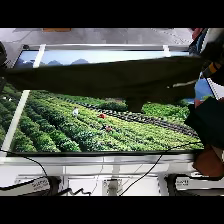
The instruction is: Fold the clothes and pants, and hang the long-sleeved shirts on hangers.
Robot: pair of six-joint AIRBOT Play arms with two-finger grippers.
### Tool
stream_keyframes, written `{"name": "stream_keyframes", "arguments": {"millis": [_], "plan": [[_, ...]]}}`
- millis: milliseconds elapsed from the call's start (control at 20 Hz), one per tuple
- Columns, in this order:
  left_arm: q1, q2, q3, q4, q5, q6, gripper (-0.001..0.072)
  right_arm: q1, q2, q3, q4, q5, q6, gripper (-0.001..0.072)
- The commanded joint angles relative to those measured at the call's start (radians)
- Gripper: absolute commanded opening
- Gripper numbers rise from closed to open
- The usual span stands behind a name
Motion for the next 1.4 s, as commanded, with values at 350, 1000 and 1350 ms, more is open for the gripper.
{"name": "stream_keyframes", "arguments": {"millis": [350, 1000, 1350], "plan": [[0.07, -0.061, 0.0, 0.039, -0.37, -0.018, 0.0023, -0.037, 0.019, -0.085, -0.029, 0.156, -0.011, 0.0038], [0.109, 0.372, -0.541, 0.453, -0.278, 0.125, 0.0023, -0.038, 0.899, -1.338, -0.061, -0.23, -0.018, 0.0038], [0.225, 0.428, -0.784, 0.548, -0.309, 0.111, 0.0024, -0.038, 1.088, -1.424, -0.174, 0.138, 0.084, 0.0039]]}}
